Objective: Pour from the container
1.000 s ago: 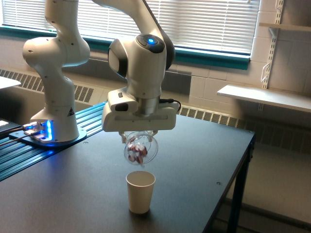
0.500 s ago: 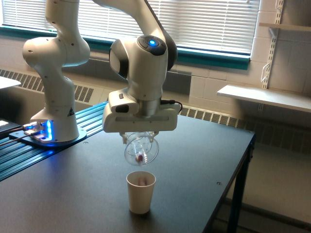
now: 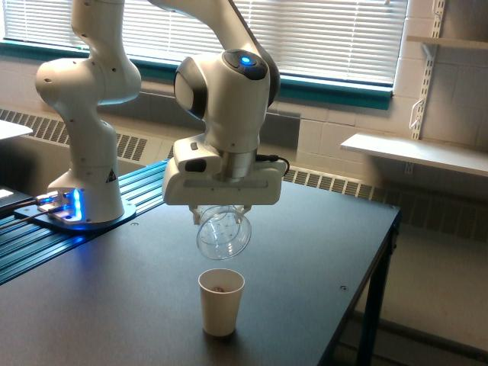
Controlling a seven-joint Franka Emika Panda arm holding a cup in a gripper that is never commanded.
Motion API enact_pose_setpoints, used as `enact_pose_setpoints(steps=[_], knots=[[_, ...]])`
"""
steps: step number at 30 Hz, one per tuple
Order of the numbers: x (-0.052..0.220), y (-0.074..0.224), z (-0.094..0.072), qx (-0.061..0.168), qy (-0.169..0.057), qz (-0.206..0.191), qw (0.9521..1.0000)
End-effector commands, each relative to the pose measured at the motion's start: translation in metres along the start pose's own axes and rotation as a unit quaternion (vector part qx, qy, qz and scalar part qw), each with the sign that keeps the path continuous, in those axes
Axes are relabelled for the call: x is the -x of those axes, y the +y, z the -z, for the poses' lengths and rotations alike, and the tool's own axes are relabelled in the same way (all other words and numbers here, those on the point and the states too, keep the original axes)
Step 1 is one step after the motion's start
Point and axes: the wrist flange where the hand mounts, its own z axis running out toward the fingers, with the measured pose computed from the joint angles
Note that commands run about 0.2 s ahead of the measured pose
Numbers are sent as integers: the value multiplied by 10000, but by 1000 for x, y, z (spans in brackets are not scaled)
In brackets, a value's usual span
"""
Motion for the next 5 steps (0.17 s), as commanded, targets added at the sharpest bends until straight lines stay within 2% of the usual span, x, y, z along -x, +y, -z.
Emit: enact_pose_setpoints(steps=[1, 5], knots=[[12, -6, -3, 36, 145, -49, 9999], [17, -6, -6, 123, 169, -80, 9998]])
